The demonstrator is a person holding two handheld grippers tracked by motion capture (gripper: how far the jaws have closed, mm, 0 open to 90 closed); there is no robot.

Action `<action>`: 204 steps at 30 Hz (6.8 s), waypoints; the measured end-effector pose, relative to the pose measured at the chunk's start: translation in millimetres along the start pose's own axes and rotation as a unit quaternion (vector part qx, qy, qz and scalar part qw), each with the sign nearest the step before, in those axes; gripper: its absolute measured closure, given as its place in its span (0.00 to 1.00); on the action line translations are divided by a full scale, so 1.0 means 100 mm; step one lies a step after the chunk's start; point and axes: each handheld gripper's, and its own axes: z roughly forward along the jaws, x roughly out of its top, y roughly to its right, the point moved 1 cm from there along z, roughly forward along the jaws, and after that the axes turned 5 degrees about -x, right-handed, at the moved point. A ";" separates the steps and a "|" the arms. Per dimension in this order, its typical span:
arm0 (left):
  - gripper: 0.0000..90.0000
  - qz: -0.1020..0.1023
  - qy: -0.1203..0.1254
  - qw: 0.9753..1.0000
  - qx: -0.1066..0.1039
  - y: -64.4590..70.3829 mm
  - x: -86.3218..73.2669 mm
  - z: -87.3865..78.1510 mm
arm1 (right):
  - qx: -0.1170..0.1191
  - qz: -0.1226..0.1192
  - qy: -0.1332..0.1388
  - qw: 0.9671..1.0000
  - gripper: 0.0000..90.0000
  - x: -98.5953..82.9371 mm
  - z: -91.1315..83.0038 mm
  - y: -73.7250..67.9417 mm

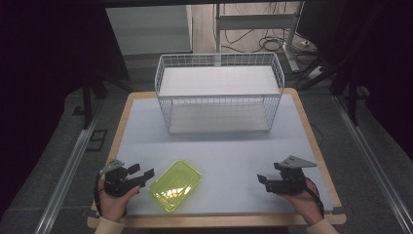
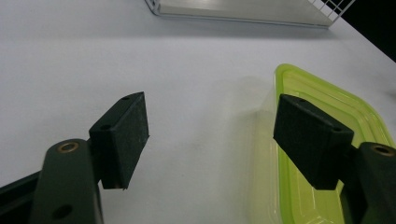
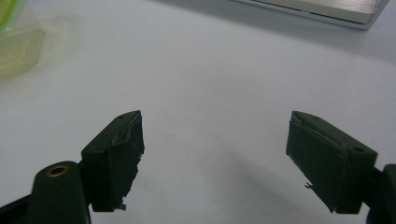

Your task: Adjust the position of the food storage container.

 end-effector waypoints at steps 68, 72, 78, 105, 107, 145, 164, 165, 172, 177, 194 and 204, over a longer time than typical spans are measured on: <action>1.00 0.152 -0.214 0.960 -0.099 1.23 -0.34 0.12 | -0.009 -0.044 -0.012 0.999 0.22 -0.04 0.01 -0.06; 1.00 0.143 -0.213 0.962 -0.090 1.14 -0.32 0.11 | -0.009 -0.044 -0.013 0.999 0.22 -0.04 0.02 -0.06; 1.00 0.134 -0.207 0.966 -0.077 1.03 -0.29 0.11 | -0.009 -0.046 -0.014 0.999 0.22 -0.04 0.02 -0.06; 1.00 0.111 -0.181 0.976 -0.042 0.74 -0.16 0.09 | -0.006 -0.049 -0.019 0.999 0.22 -0.05 0.04 -0.07; 1.00 0.106 -0.179 0.977 -0.041 0.70 -0.13 0.11 | -0.005 -0.050 -0.021 0.999 0.22 -0.05 0.04 -0.08; 1.00 0.022 -0.110 0.993 0.022 -0.10 0.05 -0.19 | -0.013 -0.043 -0.010 0.999 0.22 -0.02 0.00 -0.03; 1.00 0.027 -0.140 0.989 0.026 -0.08 0.04 0.01 | -0.014 -0.045 -0.009 0.999 0.22 -0.02 -0.01 -0.03; 1.00 0.028 -0.144 0.989 0.025 -0.07 0.05 0.03 | -0.014 -0.045 -0.008 0.999 0.22 -0.01 -0.01 -0.03; 1.00 0.028 -0.156 0.987 0.022 -0.08 0.03 0.10 | -0.015 -0.045 -0.007 0.999 0.22 -0.01 -0.02 -0.03; 1.00 0.028 -0.159 0.987 0.022 -0.08 0.04 0.14 | -0.015 -0.045 -0.008 0.999 0.22 -0.01 -0.02 -0.03; 1.00 0.039 -0.182 0.983 0.010 0.04 0.08 0.36 | -0.021 -0.045 -0.007 0.999 0.22 -0.01 -0.02 -0.02; 1.00 0.033 -0.187 0.982 -0.009 0.11 0.10 0.47 | -0.021 -0.043 -0.008 0.999 0.22 -0.01 -0.02 -0.02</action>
